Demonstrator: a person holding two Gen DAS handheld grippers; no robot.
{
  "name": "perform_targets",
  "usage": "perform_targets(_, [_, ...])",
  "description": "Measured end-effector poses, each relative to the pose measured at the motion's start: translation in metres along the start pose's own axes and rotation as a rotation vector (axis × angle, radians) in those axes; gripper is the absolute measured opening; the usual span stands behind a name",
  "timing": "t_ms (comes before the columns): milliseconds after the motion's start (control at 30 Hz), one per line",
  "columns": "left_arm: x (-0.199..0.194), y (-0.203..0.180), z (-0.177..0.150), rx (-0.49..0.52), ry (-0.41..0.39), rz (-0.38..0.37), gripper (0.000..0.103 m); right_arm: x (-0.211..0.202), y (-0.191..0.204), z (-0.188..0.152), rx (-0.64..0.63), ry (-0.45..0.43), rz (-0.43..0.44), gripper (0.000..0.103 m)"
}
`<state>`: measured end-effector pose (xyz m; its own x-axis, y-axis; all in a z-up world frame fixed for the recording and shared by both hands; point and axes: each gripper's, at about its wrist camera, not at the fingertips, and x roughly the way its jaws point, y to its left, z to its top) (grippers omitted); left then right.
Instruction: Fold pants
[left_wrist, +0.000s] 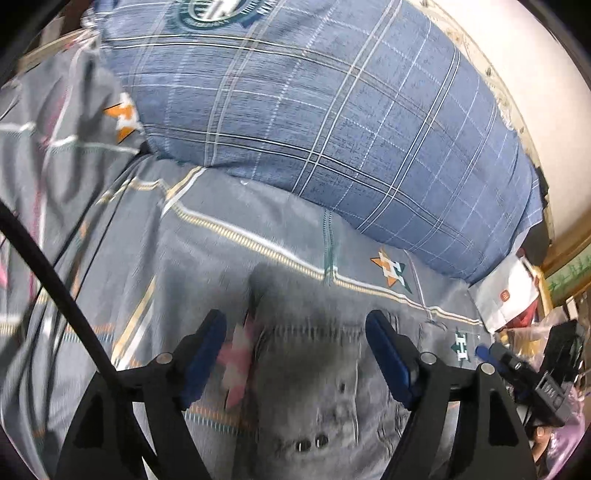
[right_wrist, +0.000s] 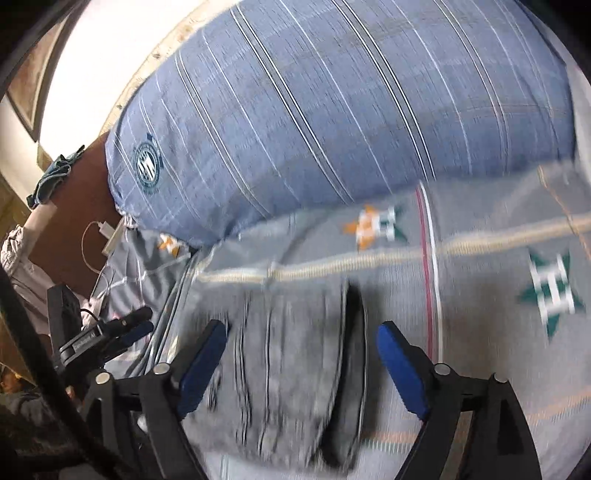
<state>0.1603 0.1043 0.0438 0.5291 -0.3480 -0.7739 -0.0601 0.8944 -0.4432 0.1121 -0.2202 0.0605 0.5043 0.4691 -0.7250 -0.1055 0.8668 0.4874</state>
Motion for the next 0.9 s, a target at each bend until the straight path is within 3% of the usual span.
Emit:
perform_targets(167, [0.032, 0.009, -0.019, 0.041, 0.030, -0.071, 0.078, 0.041, -0.026, 0.005, 0.040, -0.007, 0.027, 0.088])
perform_targets(233, [0.050, 0.021, -0.028, -0.029, 0.079, -0.033, 0.069, 0.062, -0.045, -0.002, 0.104, 0.072, -0.007, 0.086])
perform_targets(267, [0.058, 0.023, -0.028, -0.059, 0.116, -0.046, 0.059, 0.071, -0.053, -0.002, 0.134, 0.114, 0.059, 0.085])
perform_targets(333, [0.065, 0.021, -0.022, -0.082, 0.149, -0.103, 0.058, 0.077, -0.058, -0.002, 0.173, 0.128, 0.089, 0.085])
perform_targets(400, [0.066, 0.017, -0.019, -0.063, 0.143, -0.109, 0.058, 0.083, -0.054, 0.000, 0.168, 0.141, 0.159, 0.083])
perform_targets(467, [0.072, 0.018, -0.020, -0.052, 0.147, -0.093, 0.058, 0.096, -0.048, -0.002, 0.154, 0.178, 0.178, 0.074])
perform_targets(567, [0.083, 0.033, -0.023, -0.139, 0.178, -0.134, 0.056, 0.107, -0.051, -0.009, 0.170, 0.187, 0.173, 0.062])
perform_targets(633, [0.079, 0.030, -0.023, -0.134, 0.170, -0.157, 0.038, 0.105, -0.052, -0.008, 0.170, 0.179, 0.179, 0.042])
perform_targets(700, [0.061, 0.020, -0.020, -0.103, 0.126, -0.180, 0.018, 0.095, -0.047, -0.009, 0.148, 0.151, 0.164, 0.028])
perform_targets(800, [0.038, 0.018, -0.013, -0.129, 0.073, -0.269, 0.017, 0.075, -0.041, -0.004, 0.134, 0.088, 0.196, 0.024])
perform_targets(900, [0.038, 0.019, -0.006, -0.119, 0.040, -0.260, 0.017, 0.062, -0.038, 0.001, 0.117, 0.043, 0.221, 0.023])
